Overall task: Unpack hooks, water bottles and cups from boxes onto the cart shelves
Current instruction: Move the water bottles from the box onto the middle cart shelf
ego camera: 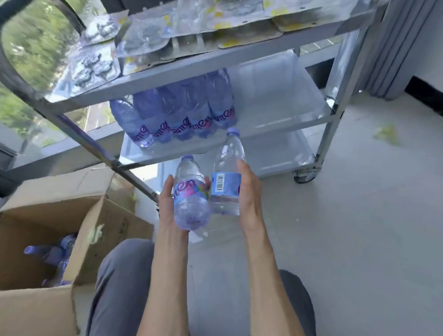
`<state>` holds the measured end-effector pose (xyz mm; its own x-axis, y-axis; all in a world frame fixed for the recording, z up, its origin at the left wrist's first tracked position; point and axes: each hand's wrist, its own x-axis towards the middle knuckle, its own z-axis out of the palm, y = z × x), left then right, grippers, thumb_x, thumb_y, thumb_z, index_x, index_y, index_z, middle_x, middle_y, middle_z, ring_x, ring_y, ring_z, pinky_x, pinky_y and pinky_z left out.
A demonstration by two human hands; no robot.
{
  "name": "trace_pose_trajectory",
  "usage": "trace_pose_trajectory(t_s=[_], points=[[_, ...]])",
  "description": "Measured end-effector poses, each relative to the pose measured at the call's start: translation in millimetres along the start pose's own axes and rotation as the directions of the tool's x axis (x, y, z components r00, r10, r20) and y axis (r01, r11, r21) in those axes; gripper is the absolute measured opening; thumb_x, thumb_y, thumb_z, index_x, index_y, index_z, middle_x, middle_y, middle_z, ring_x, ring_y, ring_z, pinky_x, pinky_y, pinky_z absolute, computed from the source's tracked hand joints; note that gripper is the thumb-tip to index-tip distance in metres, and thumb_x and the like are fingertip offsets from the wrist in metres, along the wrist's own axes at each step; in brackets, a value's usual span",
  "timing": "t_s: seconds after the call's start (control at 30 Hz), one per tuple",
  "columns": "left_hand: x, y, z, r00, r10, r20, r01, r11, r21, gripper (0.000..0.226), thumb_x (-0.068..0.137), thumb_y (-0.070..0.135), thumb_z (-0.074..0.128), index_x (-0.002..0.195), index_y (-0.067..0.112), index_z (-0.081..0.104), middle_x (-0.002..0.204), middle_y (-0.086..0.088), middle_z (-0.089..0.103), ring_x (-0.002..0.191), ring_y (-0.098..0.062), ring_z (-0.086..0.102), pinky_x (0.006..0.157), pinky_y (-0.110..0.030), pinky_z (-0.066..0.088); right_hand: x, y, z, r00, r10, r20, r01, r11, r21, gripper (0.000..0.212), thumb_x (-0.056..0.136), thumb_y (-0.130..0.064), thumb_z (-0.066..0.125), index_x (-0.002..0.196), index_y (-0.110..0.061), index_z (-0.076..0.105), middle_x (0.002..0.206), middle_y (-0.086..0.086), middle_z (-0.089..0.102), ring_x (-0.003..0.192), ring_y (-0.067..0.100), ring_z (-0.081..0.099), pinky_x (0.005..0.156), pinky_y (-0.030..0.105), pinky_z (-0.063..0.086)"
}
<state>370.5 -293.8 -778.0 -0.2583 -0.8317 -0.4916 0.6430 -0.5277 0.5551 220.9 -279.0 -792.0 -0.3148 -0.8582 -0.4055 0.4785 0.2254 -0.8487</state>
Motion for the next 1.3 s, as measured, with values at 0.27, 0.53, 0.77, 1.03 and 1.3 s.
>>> trace_pose_trajectory(t_s=[0.27,0.53,0.77,1.03,1.3], points=[[-14.0,6.7,-17.7,0.973,0.231,-0.030,-0.224,0.964,0.146,0.031,0.072,0.059,0.076,0.083,0.031,0.082,0.101,0.002,0.076,0.096,-0.019,0.073,0.074,-0.037,0.060,-23.1,-3.0,13.7,0.988,-0.072,0.135,0.071,0.997,0.015,0.054,0.074,-0.060,0.060,0.086,-0.008,0.065,0.075,0.005,0.062,0.067,0.017,0.059,0.064,0.037,0.050],[-61.2,29.2,-13.0,0.923,-0.057,0.380,0.057,0.998,0.009,0.073,0.042,0.040,0.098,0.097,0.001,0.069,0.082,-0.019,0.069,0.071,-0.031,0.071,0.067,-0.038,0.061,-82.2,-2.7,19.1,0.970,-0.131,0.204,0.108,0.987,0.118,0.058,0.068,-0.044,0.077,0.111,-0.011,0.059,0.082,0.008,0.069,0.072,0.028,0.069,0.063,0.038,0.056],[-67.8,28.7,-26.0,0.955,0.011,0.295,-0.059,0.986,0.156,0.045,0.082,0.067,0.065,0.105,0.030,0.077,0.101,0.002,0.075,0.086,-0.016,0.073,0.081,-0.038,0.059,-119.5,-25.7,16.0,0.945,-0.283,0.165,0.277,0.959,0.059,0.051,0.060,-0.043,0.079,0.105,-0.022,0.065,0.087,0.006,0.074,0.076,0.024,0.071,0.063,0.033,0.056],[-96.8,46.9,-22.2,0.809,-0.134,0.572,0.011,0.977,0.213,0.067,0.060,0.056,0.086,0.099,0.003,0.074,0.086,-0.015,0.072,0.073,-0.025,0.072,0.066,-0.031,0.059,-140.1,-17.3,5.0,0.942,-0.325,0.078,0.325,0.946,0.017,0.064,0.059,-0.038,0.086,0.113,-0.018,0.061,0.084,0.007,0.071,0.076,0.028,0.070,0.073,0.046,0.057],[-124.3,26.7,-2.6,0.740,-0.202,0.642,0.100,0.976,0.192,0.079,0.065,0.065,0.077,0.121,0.010,0.067,0.119,-0.016,0.064,0.107,-0.034,0.064,0.092,-0.050,0.053,-149.4,-20.4,3.0,0.931,-0.351,0.096,0.352,0.936,0.001,0.054,0.066,-0.054,0.083,0.104,-0.022,0.064,0.094,0.015,0.074,0.084,0.034,0.072,0.078,0.049,0.058]])
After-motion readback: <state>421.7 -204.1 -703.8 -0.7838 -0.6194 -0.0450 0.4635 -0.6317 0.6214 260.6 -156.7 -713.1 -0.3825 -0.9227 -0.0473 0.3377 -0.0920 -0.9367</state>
